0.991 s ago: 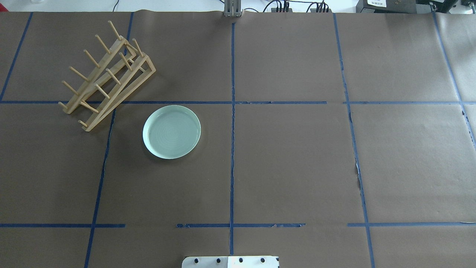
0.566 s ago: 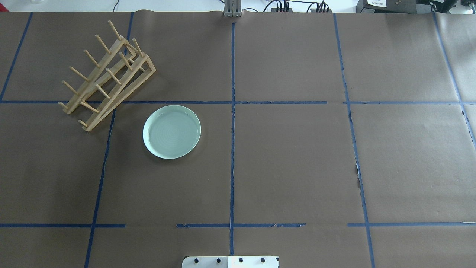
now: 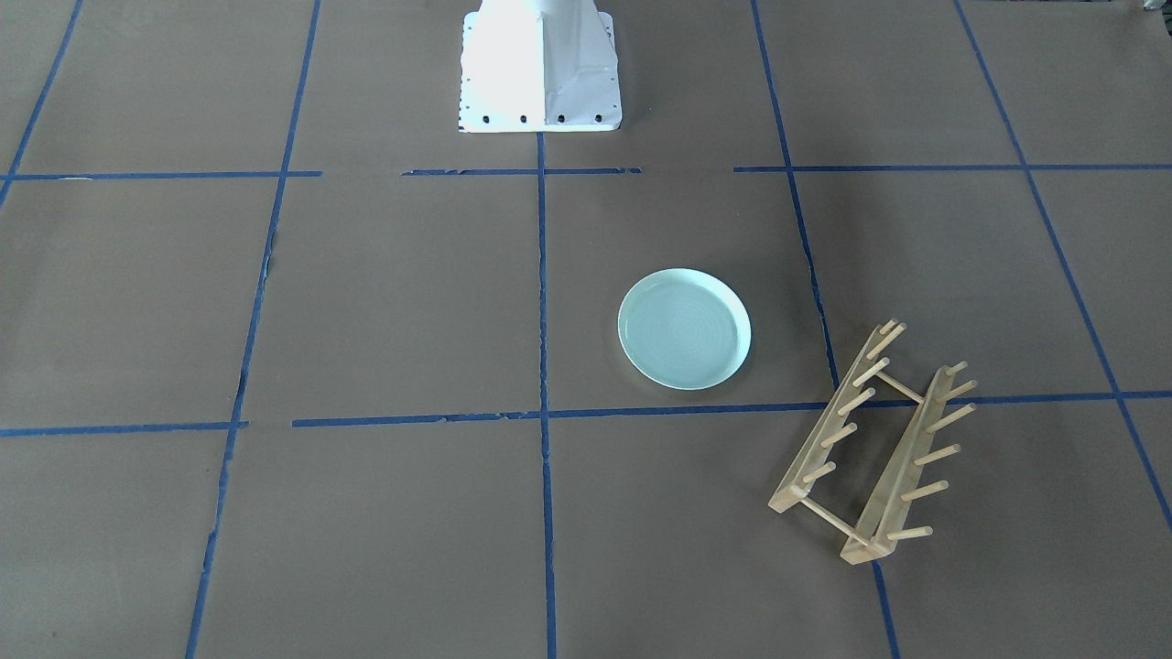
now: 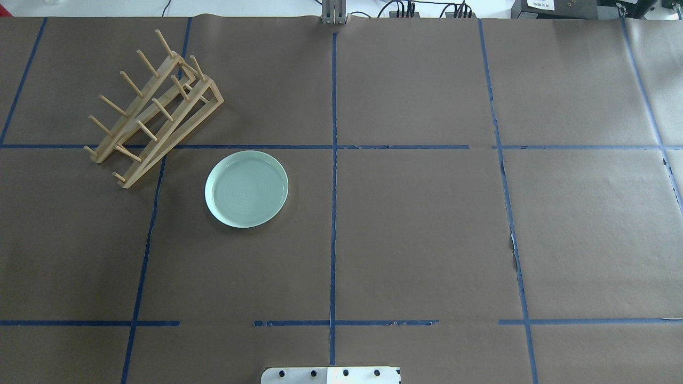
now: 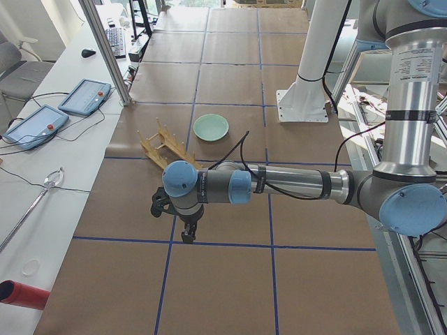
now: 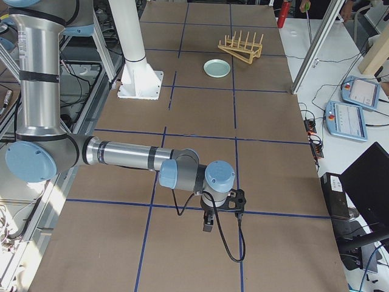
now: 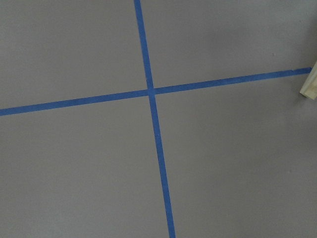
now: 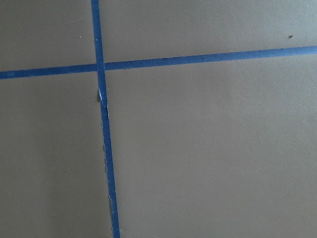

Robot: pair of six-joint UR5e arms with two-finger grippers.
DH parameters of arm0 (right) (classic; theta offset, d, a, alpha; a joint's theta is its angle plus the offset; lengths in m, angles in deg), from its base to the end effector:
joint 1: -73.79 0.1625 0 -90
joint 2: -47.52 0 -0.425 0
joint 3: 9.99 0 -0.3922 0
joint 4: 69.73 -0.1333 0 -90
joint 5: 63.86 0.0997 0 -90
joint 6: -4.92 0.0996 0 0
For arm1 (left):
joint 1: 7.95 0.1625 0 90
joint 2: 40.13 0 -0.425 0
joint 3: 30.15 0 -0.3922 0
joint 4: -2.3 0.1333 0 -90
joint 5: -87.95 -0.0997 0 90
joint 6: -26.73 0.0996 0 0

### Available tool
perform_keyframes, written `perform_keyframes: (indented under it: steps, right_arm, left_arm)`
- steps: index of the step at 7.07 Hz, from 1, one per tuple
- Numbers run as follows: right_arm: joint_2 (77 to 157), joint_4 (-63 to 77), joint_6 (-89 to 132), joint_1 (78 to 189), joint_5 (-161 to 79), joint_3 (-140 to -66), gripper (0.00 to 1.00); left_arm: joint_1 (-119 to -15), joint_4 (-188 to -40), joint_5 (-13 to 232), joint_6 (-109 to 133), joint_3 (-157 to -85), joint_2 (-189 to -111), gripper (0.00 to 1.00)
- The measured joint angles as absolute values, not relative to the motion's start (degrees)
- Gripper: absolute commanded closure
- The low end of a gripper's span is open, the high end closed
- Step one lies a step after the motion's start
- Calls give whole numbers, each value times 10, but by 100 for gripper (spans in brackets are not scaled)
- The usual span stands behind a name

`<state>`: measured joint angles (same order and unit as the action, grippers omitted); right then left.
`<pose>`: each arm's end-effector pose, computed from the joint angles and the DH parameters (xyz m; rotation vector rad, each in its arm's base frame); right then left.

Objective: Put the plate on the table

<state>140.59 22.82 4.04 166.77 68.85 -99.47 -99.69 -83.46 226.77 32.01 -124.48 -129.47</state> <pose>0.0896 -0.4559 0.6949 -0.0770 -0.7479 0.0748 -0.0731 -0.4835 0.6289 0.0428 0.8511 0.0538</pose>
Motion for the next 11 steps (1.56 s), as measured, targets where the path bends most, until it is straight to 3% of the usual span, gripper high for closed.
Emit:
perform_keyframes:
  steps: [11]
  right_arm:
    - [1406,228,40,1668,689,-995,0]
  left_arm:
    - [-999,-836,2222,279,-1245,-1295,0]
